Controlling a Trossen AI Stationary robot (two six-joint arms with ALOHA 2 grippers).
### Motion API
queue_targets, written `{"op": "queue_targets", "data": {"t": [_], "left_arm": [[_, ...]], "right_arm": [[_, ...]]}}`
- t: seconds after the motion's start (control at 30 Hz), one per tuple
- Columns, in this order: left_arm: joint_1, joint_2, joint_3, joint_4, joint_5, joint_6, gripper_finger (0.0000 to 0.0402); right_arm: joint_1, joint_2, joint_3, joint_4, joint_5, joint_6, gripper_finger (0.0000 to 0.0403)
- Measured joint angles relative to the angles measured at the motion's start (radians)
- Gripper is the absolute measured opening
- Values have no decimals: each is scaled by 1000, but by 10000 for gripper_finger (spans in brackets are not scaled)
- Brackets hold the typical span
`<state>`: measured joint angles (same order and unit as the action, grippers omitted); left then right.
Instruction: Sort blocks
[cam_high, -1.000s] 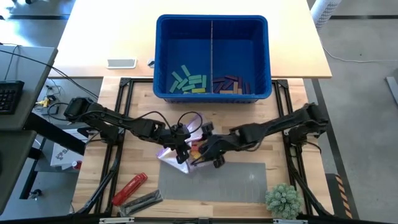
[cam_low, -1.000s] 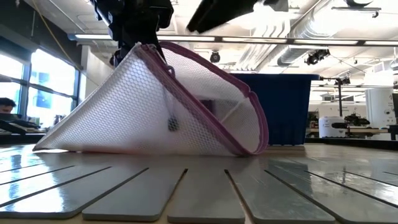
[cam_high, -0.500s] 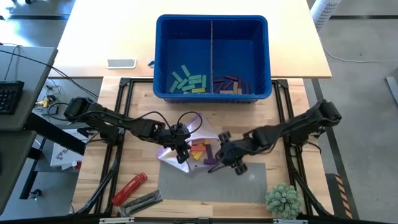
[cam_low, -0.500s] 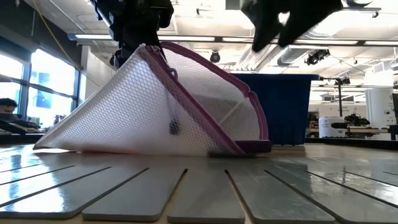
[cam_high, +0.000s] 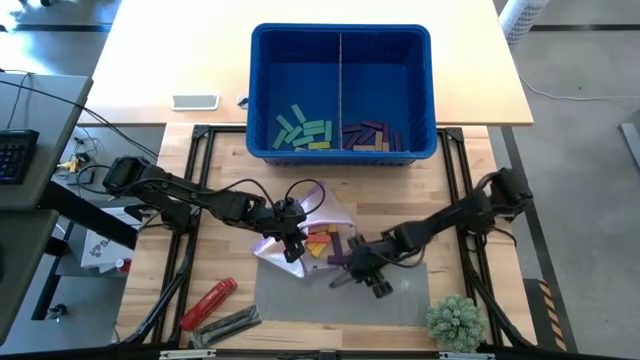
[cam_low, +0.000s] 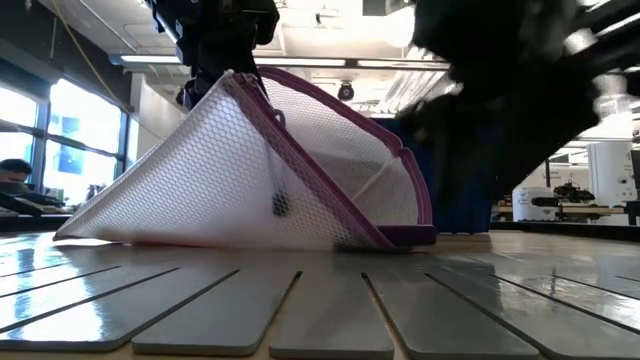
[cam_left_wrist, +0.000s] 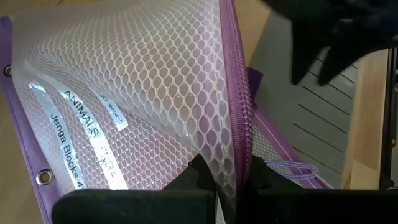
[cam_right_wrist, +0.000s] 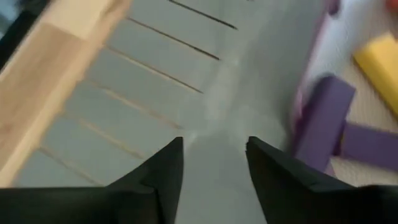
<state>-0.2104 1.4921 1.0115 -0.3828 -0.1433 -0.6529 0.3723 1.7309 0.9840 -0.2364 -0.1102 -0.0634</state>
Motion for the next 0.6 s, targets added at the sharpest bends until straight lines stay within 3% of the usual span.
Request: {"op": "queue_targets", "data": {"t": [0.17, 0.4, 0.5, 0.6], "left_arm": [[0, 0, 0, 0, 2, 0, 0], [0, 0, 0, 0, 26, 1, 0], [-1, 0, 0, 0, 26, 2, 0], [0, 0, 0, -1, 26, 2, 0]], "right_arm": [[-63, 64, 0, 11, -80, 11, 95], [-138, 51, 21, -31, 63, 40, 9], [-142, 46, 33, -25, 103, 50, 7], [-139, 47, 35, -53, 63, 56, 9]]}}
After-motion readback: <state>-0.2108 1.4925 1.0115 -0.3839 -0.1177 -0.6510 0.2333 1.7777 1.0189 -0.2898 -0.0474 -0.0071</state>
